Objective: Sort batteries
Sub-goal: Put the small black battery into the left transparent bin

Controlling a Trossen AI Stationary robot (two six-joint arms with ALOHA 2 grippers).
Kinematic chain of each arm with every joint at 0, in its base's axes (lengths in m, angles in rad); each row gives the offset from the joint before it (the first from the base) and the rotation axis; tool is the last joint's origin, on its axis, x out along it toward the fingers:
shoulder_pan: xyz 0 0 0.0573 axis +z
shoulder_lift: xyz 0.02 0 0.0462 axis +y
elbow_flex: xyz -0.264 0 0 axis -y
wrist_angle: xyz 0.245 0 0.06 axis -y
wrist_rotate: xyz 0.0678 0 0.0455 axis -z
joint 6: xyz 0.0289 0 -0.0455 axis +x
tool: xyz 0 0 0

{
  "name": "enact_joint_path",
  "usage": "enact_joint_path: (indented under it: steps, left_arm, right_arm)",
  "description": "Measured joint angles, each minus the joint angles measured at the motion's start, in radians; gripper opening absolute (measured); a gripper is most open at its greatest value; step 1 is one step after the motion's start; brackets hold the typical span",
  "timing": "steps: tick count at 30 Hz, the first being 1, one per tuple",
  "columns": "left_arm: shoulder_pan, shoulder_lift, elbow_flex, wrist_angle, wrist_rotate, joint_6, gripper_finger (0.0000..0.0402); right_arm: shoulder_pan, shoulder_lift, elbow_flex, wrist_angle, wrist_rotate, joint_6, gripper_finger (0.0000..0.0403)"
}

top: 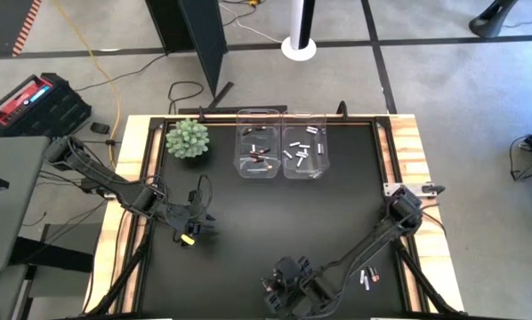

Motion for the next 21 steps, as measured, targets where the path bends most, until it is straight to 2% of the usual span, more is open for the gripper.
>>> enact_joint_path:
  steps: [8,12,17,21]
  left_arm:
    - [0.0,0.0,0.0,-0.002,0.004,-0.047,0.0099]
    - [0.0,0.0,0.0,-0.003,0.004,-0.047,0.0099]
    - [0.0,0.0,0.0,-0.004,0.005,-0.049,0.0099]
    - [0.0,0.0,0.0,-0.008,0.004,-0.049,0.0099]
  right_arm:
    - [-0.027,0.097,0.008,-0.013,-0.149,0.074,0.0132]
    - [-0.04,0.099,0.008,-0.082,-0.192,0.105,0.0132]
    - [-0.06,0.094,0.008,-0.149,-0.224,0.091,0.0132]
    - [-0.08,0.098,0.008,-0.092,-0.292,0.007,0.0132]
